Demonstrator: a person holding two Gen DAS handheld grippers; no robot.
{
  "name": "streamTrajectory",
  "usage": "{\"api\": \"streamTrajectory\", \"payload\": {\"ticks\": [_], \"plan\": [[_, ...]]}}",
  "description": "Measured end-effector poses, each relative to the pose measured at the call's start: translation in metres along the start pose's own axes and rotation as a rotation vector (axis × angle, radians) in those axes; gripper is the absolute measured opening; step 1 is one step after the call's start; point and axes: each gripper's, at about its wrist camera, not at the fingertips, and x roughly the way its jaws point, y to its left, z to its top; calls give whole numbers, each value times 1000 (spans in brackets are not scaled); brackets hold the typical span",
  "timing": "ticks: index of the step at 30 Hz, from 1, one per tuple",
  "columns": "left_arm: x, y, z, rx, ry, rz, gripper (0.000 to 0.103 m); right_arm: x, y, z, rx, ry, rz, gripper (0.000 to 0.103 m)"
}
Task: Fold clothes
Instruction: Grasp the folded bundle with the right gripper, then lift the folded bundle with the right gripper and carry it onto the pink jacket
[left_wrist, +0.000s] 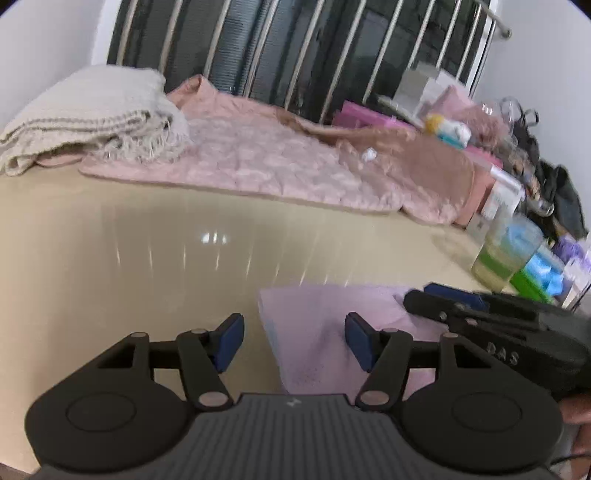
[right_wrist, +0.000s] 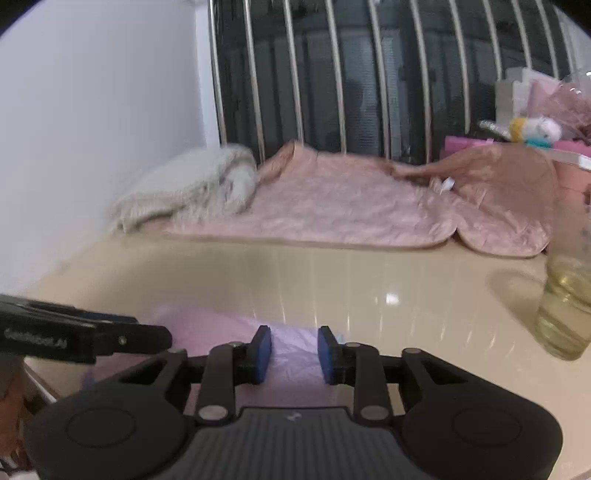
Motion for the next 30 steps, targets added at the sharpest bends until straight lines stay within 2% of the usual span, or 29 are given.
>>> {"api": "streamTrajectory", "payload": {"ticks": [1,3,7,9,11,14,16,18,19,20,21,22,23,28,30], "plan": [[-3,-2,2,2,-12,-9,64,-6,0,-1,-4,-20,3,30],[-6,-11,3,20,-24,-5,71,-12,2,-4,-18,-27,15,49],[-4,-29,-13,70,-27,121,83,-13,3,-19,-23,0,3,56],[-1,-35,-24,84,-15,148,83,-14,-2,-25,29,-1,5,60],[-1,-38,-30,83,-22,155,83,-15,-5,-32,62,-22,9,60],[-2,-34,-32,43,-11,124,83,-18,1,-40,7,-52,-13,59],[-3,-31,-32,35,-5,107,83,-21,1,-46,-8,-71,-6,54],[-4,-31,-31,39,3,92,82,-23,4,-50,-38,-86,0,45],[-4,-32,-31,42,7,80,76,-24,5,-51,-46,-90,2,43],[-5,-33,-32,45,14,61,71,-25,6,-53,-53,-95,5,37],[-5,-34,-31,45,21,35,61,-26,8,-53,-58,-98,10,32],[-5,-35,-31,42,28,9,55,-25,10,-54,-61,-103,7,32],[-4,-35,-31,35,33,-14,54,-25,11,-55,-64,-108,3,30],[-2,-29,-32,-34,42,-94,28,-27,14,-57,-57,-124,17,17],[-1,-23,-31,-68,44,-117,24,-28,18,-59,-44,-137,5,14]]}}
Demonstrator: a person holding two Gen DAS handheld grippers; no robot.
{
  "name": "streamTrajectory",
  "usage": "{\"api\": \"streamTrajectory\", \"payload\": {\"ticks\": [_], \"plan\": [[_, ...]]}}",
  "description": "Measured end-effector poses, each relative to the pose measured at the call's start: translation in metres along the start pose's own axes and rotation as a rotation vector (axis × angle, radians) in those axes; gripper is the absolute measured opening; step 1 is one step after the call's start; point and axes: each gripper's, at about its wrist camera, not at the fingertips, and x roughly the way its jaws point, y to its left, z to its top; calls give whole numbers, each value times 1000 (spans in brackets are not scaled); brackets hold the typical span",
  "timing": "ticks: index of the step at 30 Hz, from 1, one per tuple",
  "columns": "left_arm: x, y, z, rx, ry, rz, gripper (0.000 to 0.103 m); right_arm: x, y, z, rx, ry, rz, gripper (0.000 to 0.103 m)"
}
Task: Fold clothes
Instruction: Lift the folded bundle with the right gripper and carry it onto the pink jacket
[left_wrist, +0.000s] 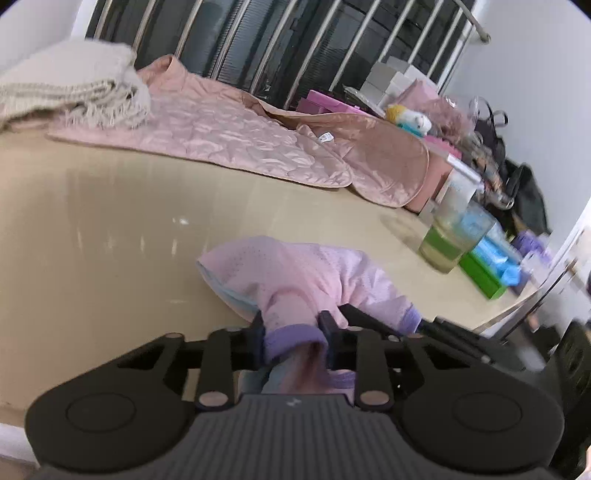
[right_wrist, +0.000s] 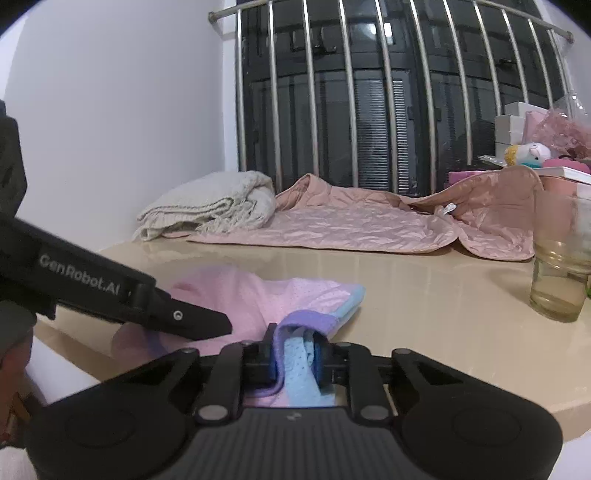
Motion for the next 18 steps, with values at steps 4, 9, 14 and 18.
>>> {"api": "streamTrajectory", "payload": {"ticks": [4,9,14,18], "plan": [[-9,-2,10,21,-18,2,17,-7,-4,8,66,-29,33,11],[-29,-10,36,75,-97,-18,16,-16,5,32,19,-104,51,11],[-40,-16,89,124,-188,-63,15,-11,3,79,-53,-193,39,11],[-45,-24,141,164,-257,-77,15,3,0,131,-131,-259,10,11]]}}
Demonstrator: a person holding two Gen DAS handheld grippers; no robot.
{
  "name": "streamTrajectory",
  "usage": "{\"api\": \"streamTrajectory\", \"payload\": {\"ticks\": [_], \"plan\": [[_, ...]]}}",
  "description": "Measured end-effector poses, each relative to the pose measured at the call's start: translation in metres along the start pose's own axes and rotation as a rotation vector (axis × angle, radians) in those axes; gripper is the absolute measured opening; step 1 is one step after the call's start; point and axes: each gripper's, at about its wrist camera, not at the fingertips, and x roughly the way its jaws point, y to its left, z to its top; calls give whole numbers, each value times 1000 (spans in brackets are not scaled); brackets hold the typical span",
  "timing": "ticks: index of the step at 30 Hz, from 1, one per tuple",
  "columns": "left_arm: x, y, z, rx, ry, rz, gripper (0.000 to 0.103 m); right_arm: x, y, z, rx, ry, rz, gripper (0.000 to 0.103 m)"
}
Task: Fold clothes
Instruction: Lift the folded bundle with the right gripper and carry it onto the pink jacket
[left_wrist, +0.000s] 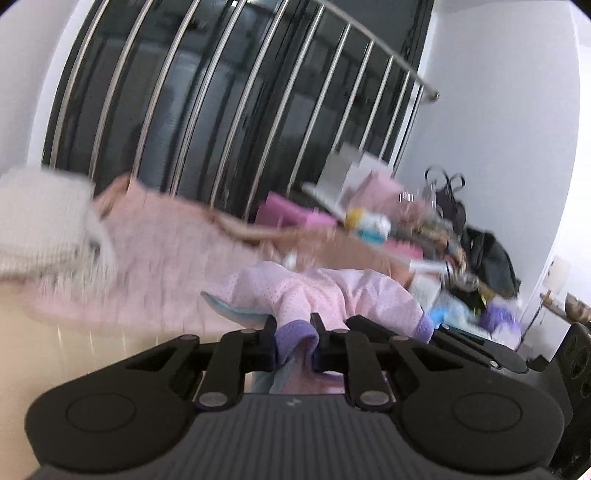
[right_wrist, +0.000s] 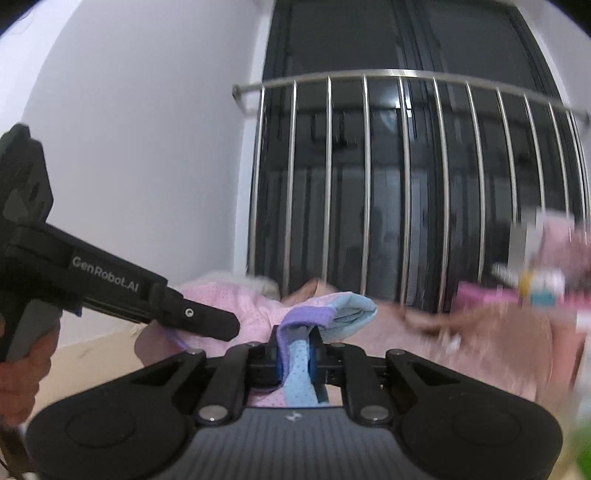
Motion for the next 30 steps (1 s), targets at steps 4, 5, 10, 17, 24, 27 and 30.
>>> {"api": "streamTrajectory", "payload": {"ticks": [4,5,10,17,24,27,30], "plan": [[20,8,46,39,-35,-14,15,33,-15,37,-23,-22,-17,11],[27,9,58,53,-44,-9,15,42,-19,47,-26,-29,-23,11],[66,18,115,113,-82,5,15,92,-40,95,-35,-57,-64,11],[142,51,163,104,-103,18,15,183,-81,126,4,-44,-91,11],[250,113,164,47,-40,57,15,293,-117,98,62,7,-100,11],[306,152,149,-34,22,65,15,349,-132,67,83,76,-89,11],[355,184,122,-101,105,99,15,399,-144,27,108,188,-92,11]]}}
